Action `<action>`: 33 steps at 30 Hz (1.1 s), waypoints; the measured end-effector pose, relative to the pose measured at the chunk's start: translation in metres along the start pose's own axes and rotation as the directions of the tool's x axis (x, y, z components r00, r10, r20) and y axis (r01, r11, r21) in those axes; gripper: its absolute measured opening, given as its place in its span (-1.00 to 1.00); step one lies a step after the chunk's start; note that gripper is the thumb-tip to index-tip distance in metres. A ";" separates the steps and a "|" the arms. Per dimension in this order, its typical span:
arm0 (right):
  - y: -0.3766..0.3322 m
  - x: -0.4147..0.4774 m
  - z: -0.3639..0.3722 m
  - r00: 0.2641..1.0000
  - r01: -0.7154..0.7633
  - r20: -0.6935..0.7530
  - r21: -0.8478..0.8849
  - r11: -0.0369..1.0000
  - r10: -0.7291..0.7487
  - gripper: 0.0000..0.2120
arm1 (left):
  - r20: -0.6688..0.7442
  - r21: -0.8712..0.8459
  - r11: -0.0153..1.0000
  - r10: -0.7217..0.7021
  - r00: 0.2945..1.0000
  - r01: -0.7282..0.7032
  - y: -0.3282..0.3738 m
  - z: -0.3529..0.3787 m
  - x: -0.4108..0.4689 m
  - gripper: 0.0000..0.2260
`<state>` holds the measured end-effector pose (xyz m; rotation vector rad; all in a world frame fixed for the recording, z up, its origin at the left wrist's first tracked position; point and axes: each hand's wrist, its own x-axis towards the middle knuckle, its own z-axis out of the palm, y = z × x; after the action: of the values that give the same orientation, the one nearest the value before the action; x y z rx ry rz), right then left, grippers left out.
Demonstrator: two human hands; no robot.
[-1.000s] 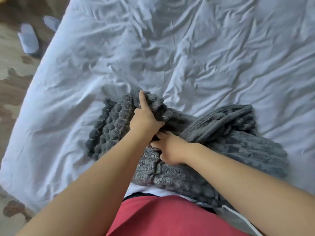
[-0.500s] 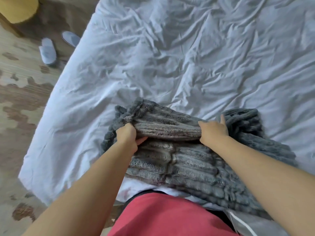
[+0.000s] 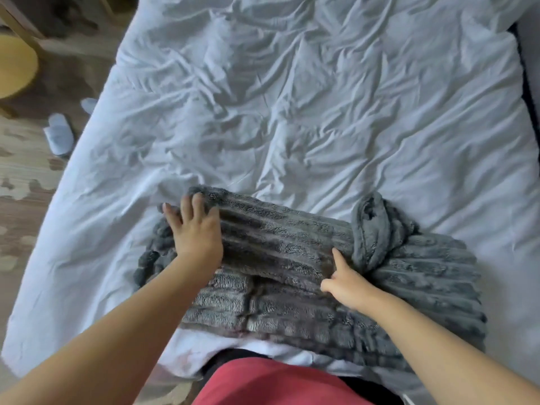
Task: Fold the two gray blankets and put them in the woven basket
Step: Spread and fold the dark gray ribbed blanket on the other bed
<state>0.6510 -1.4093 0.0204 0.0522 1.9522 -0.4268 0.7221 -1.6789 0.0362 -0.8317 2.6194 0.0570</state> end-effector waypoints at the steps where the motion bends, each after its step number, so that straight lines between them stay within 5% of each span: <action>1: 0.003 0.003 -0.004 1.000 0.006 0.004 0.046 0.999 -0.007 -0.15 | 0.003 0.027 0.995 0.092 0.996 -0.092 0.020 -0.006 0.000 -0.45; 5: 0.007 0.011 -0.019 0.999 0.050 0.013 0.117 0.992 -0.052 -0.30 | 0.003 -0.075 0.953 0.296 0.955 -0.295 0.106 -0.008 -0.009 -0.61; 8: 0.003 0.016 -0.042 0.998 0.054 -0.020 0.046 0.997 -0.053 -0.56 | 0.193 -0.227 0.958 0.218 0.957 -0.172 0.149 0.029 -0.034 -0.51; 11: -0.005 0.039 -0.074 0.919 0.124 -0.357 -0.145 0.982 -0.169 -0.76 | 0.225 -0.232 0.971 0.101 0.969 -0.048 0.161 0.080 -0.062 -0.47; 13: -0.013 0.067 -0.097 0.783 0.038 -0.575 -0.334 0.942 -0.236 -0.64 | 0.160 -0.222 0.975 0.060 0.985 -0.024 0.161 0.103 -0.070 -0.47; 14: -0.014 0.082 -0.106 0.781 -0.055 -0.593 -0.381 0.923 -0.198 -0.43 | 0.141 -0.209 0.978 0.052 0.989 -0.022 0.160 0.110 -0.071 -0.46; 16: -0.013 0.109 -0.121 0.855 -0.204 -0.518 -0.389 0.898 -0.031 -0.10 | 0.142 -0.176 0.984 0.051 0.989 -0.025 0.159 0.117 -0.069 -0.45; 18: -0.003 0.126 -0.131 0.909 -0.254 -0.410 -0.398 0.882 0.077 -0.17 | 0.206 -0.134 0.991 0.047 0.977 -0.019 0.159 0.118 -0.065 -0.45; 20: 0.003 0.119 -0.142 0.928 -0.215 -0.352 -0.239 0.947 0.122 -0.49 | 0.284 -0.078 0.997 0.025 0.958 -0.003 0.163 0.114 -0.061 -0.44; 23: 0.015 0.075 -0.170 0.852 0.029 -0.520 0.171 0.985 0.065 -0.88 | 0.409 -0.008 1.000 -0.010 0.913 0.015 0.172 0.097 -0.054 -0.42; 25: 0.035 0.036 -0.185 0.766 0.278 -0.629 0.507 0.816 0.130 -0.90 | 0.464 0.020 1.000 -0.015 0.885 0.006 0.177 0.085 -0.047 -0.42; 27: 0.072 0.007 -0.180 0.736 0.404 -0.597 0.766 0.500 0.320 -0.89 | 0.496 0.040 0.999 -0.015 0.868 -0.006 0.182 0.071 -0.036 -0.40; 30: 0.143 -0.006 -0.137 0.760 0.303 -0.308 0.947 0.107 0.572 -0.93 | 0.555 0.116 0.992 -0.032 0.831 -0.039 0.190 0.054 -0.026 -0.31; 33: 0.179 -0.009 -0.088 0.812 0.155 -0.052 0.980 -0.127 0.581 -0.90 | 0.602 0.230 0.964 -0.032 0.798 -0.135 0.196 0.045 -0.025 -0.26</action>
<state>0.6182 -1.2121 0.0110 1.7264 1.4540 -1.7623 0.6467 -1.4971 -0.0108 -0.5301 1.9837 -0.0115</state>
